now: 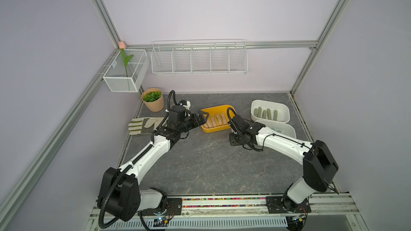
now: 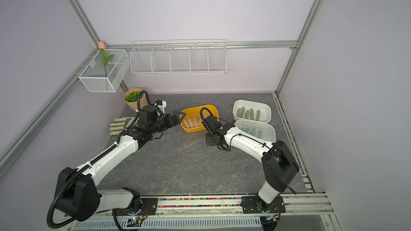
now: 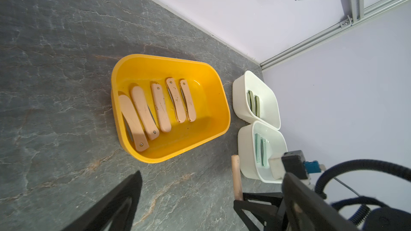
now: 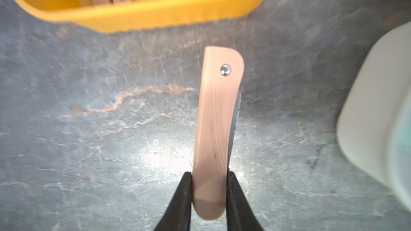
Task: Place the fruit knives into the storage box by color
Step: Pick up the fruit knife from the center of the board, then place the fruit knife in the storage box.
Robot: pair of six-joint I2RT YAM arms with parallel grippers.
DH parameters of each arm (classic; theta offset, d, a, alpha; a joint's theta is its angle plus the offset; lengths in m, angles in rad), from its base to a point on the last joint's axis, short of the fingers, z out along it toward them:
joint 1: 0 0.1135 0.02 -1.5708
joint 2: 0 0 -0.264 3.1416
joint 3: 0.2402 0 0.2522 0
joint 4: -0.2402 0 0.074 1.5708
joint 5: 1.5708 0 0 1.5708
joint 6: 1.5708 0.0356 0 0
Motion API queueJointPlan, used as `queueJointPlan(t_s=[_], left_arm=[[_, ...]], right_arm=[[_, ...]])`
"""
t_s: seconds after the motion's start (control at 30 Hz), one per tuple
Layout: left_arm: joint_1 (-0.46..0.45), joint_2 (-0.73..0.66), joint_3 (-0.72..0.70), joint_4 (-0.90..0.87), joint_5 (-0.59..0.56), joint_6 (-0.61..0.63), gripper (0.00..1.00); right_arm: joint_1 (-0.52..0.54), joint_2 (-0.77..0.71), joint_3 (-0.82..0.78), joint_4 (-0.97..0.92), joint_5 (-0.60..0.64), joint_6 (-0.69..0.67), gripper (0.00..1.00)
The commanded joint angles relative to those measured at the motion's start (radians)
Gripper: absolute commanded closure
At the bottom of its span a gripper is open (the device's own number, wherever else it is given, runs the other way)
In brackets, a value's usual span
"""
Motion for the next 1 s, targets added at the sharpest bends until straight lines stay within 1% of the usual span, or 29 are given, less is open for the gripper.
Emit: queueJointPlan(t_s=[0.0, 0.17, 0.47, 0.77, 0.97], left_arm=[[0.009, 0.03, 0.062, -0.015, 0.02, 0.031, 0.01], [0.014, 0.072, 0.121, -0.055, 0.039, 0.071, 0.01], [0.049, 0.094, 0.16, -0.082, 0.074, 0.091, 0.01], [0.078, 0.084, 0.162, -0.098, 0.092, 0.095, 0.01], [0.086, 0.091, 0.168, -0.1, 0.106, 0.098, 0.01]], right_arm=[[-0.048, -0.03, 0.068, -0.029, -0.023, -0.094, 0.77], [-0.104, 0.014, 0.184, -0.022, -0.063, -0.202, 0.77], [-0.16, 0.246, 0.425, -0.041, -0.139, -0.359, 0.77], [-0.201, 0.434, 0.595, -0.065, -0.171, -0.428, 0.77], [-0.222, 0.53, 0.68, -0.103, -0.165, -0.478, 0.77]])
